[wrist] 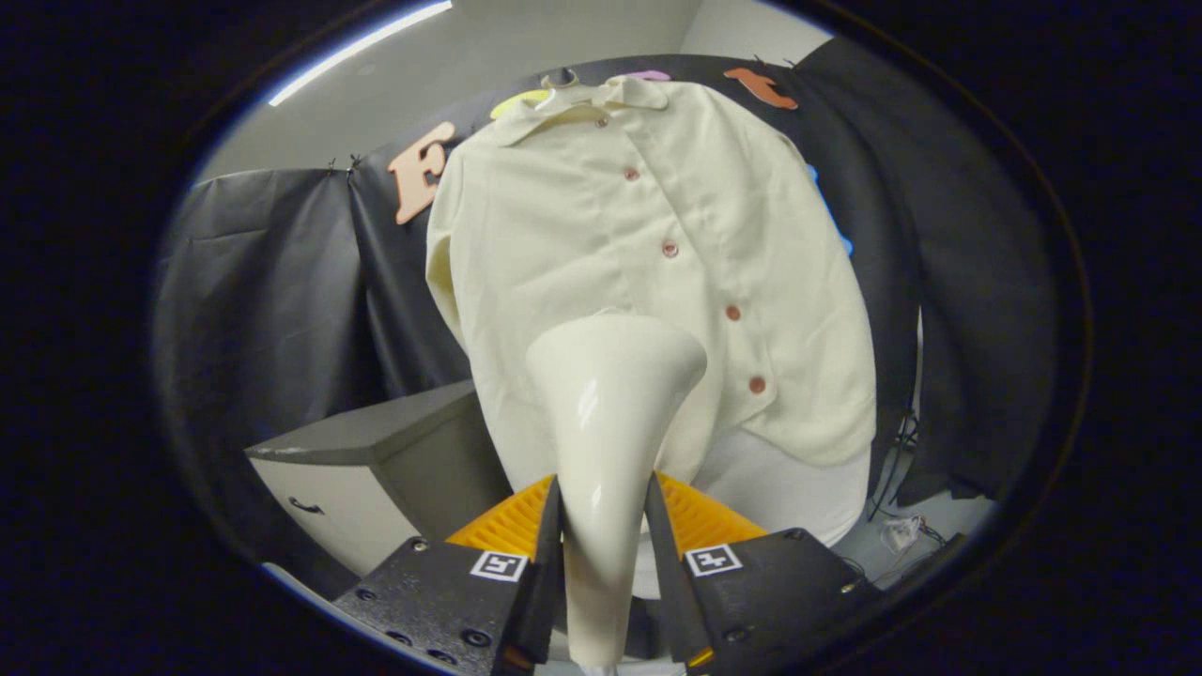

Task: Iron the clothes twice with a garment steamer, once on the left side and once on the right side.

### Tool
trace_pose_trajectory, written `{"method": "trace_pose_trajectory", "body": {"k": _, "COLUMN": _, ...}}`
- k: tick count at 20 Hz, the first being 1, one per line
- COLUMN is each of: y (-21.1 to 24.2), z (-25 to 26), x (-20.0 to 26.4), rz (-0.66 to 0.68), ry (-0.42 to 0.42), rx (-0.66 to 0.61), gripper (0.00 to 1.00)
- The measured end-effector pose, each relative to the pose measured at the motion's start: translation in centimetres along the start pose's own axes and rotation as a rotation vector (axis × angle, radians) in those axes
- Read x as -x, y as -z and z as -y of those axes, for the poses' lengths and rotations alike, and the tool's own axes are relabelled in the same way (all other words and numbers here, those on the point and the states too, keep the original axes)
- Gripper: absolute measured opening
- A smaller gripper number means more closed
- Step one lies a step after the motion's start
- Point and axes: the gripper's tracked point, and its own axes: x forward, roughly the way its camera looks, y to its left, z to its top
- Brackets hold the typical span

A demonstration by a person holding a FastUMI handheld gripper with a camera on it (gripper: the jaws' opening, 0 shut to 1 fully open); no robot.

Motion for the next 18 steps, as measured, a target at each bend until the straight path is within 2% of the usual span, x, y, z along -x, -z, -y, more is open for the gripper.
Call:
{"method": "trace_pose_trajectory", "body": {"k": 3, "y": -5.2, "z": 1.5, "x": 0.2, "rz": 0.053, "ry": 0.038, "rx": 0.006, "gripper": 0.46}}
{"method": "trace_pose_trajectory", "body": {"k": 10, "y": -16.3, "z": 6.6, "x": 0.4, "rz": 0.154, "ry": 0.174, "rx": 0.124, "gripper": 0.47}}
{"method": "trace_pose_trajectory", "body": {"k": 15, "y": -22.2, "z": 10.4, "x": -2.0, "rz": 0.252, "ry": 0.28, "rx": 0.064, "gripper": 0.47}}
{"method": "trace_pose_trajectory", "body": {"k": 18, "y": -24.4, "z": 10.6, "x": -3.7, "rz": 0.298, "ry": 0.282, "rx": -0.001, "gripper": 0.47}}
